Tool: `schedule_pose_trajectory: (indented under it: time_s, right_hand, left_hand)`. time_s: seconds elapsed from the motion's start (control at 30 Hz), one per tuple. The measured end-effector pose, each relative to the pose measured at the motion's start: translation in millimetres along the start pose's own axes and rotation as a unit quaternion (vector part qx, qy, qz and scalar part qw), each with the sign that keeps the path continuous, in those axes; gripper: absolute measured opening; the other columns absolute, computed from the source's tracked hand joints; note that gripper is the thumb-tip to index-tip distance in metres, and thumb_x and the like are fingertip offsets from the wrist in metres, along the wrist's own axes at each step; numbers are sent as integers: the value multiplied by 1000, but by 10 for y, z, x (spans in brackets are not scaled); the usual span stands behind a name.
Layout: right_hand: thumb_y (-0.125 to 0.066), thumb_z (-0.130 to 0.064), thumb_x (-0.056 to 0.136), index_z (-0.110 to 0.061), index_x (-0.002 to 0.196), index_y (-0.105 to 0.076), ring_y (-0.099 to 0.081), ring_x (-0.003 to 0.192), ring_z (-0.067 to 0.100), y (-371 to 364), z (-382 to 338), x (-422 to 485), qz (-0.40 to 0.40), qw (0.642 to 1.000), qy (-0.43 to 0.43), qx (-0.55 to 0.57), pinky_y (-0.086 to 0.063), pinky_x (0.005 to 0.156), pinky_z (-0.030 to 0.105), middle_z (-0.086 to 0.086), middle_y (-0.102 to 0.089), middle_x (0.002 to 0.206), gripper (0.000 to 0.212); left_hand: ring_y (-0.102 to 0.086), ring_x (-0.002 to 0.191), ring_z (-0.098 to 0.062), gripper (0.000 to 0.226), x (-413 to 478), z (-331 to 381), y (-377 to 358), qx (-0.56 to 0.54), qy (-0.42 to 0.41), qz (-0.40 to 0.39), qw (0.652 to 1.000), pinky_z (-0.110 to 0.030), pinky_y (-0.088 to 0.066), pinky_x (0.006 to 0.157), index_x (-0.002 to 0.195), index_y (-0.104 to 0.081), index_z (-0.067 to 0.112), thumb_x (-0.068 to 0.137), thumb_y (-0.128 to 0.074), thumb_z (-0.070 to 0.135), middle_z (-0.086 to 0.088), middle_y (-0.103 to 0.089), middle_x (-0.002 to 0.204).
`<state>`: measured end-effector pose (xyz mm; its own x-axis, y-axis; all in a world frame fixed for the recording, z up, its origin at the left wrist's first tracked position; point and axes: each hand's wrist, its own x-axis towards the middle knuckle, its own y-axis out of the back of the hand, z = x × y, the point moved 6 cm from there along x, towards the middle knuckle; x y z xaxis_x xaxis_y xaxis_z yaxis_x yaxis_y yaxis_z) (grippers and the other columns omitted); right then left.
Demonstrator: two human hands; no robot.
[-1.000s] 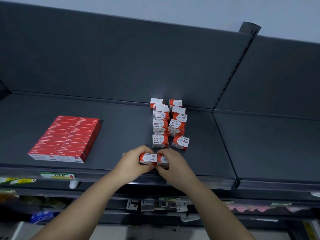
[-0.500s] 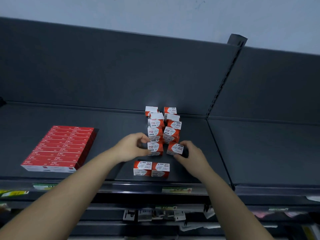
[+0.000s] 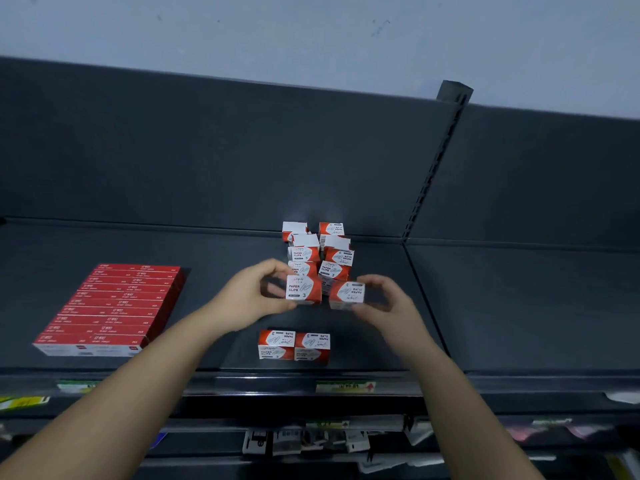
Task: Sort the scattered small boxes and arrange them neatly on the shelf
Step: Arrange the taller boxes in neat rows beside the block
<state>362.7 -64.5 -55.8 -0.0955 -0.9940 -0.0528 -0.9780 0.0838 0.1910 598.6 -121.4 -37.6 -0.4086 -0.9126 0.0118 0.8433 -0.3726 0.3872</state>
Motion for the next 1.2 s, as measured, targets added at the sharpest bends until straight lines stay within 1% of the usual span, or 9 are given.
schedule_pose_trajectory:
  time_s: [0.2, 0.33, 0.43, 0.53, 0.67, 0.8, 1.0, 1.1, 1.2]
  right_hand:
    - [-59, 11, 85, -8, 122, -57, -66, 107, 28, -84, -407, -107, -53, 965, 27, 254, -55, 90, 40, 6, -68, 119, 41]
    - [-67, -4, 79, -8, 125, -56, -65, 112, 27, -66, -622, -190, -42, 961, 60, 266, -54, 94, 42, 4, -69, 118, 48]
    - [-67, 0, 81, -12, 120, -58, -67, 103, 21, -38, -713, -226, -14, 965, 82, 249, -57, 87, 34, -4, -72, 106, 42]
    - [-67, -1, 77, -19, 120, -61, -68, 96, 18, 6, -765, -242, -7, 956, 80, 283, -56, 78, 26, 3, -70, 105, 47]
    - [-63, 0, 85, -21, 125, -56, -70, 88, 17, 151, -739, -224, 3, 952, 43, 304, -58, 77, 30, 6, -73, 94, 46]
    - [-55, -3, 94, -9, 106, -67, -69, 80, 13, 225, -749, -235, -49, 977, 9, 209, -57, 70, 29, 2, -74, 88, 17]
    - [-51, -13, 100, -23, 122, -69, -69, 90, 24, 222, -786, -301, -161, 985, -11, 54, -58, 74, 42, 10, -71, 109, 30]
    - [-52, -15, 100, -28, 132, -61, -69, 84, 24, 232, -835, -324, -186, 982, -5, 12, -57, 68, 38, 5, -71, 109, 35]
    - [-61, -25, 96, -33, 132, -56, -70, 85, 22, 281, -864, -318, -189, 980, 15, -58, -58, 74, 37, -2, -73, 109, 37]
  left_hand:
    - [-72, 85, -23, 42, -123, 364, -113, -166, -7, -14, 986, -35, -60, 75, 111, -57, 11, 78, -70, -11, -2, -72, 112]
    - [-72, 84, -24, 43, -184, 511, -127, -231, -22, 17, 972, -34, -60, 74, 111, -57, 12, 79, -67, -15, -1, -71, 111]
    - [-72, 87, -21, 44, -210, 613, -154, -238, -44, 25, 970, -31, -58, 74, 112, -57, 11, 78, -68, -15, 1, -71, 110]
    - [-72, 89, -20, 46, -233, 688, -186, -246, -57, 38, 967, -25, -56, 71, 117, -56, 8, 78, -68, -15, -2, -70, 110]
    - [-71, 90, -19, 46, -255, 711, -212, -265, -60, 44, 961, -26, -57, 71, 114, -58, 14, 79, -66, -14, -1, -70, 108]
    - [-70, 91, -21, 45, -290, 718, -272, -264, -55, 14, 963, -29, -58, 72, 117, -57, 14, 79, -68, -9, -6, -67, 115]
    - [-68, 90, -19, 48, -308, 750, -413, -259, -46, -18, 965, -30, -57, 73, 117, -58, 18, 73, -70, 3, -1, -68, 116]
    - [-67, 86, -17, 48, -321, 776, -456, -250, -42, -20, 967, -30, -56, 73, 118, -58, 19, 74, -69, 4, -1, -68, 115]
    - [-67, 86, -20, 48, -343, 798, -494, -243, -44, -25, 969, -30, -57, 75, 119, -60, 20, 74, -69, 5, -3, -68, 117]
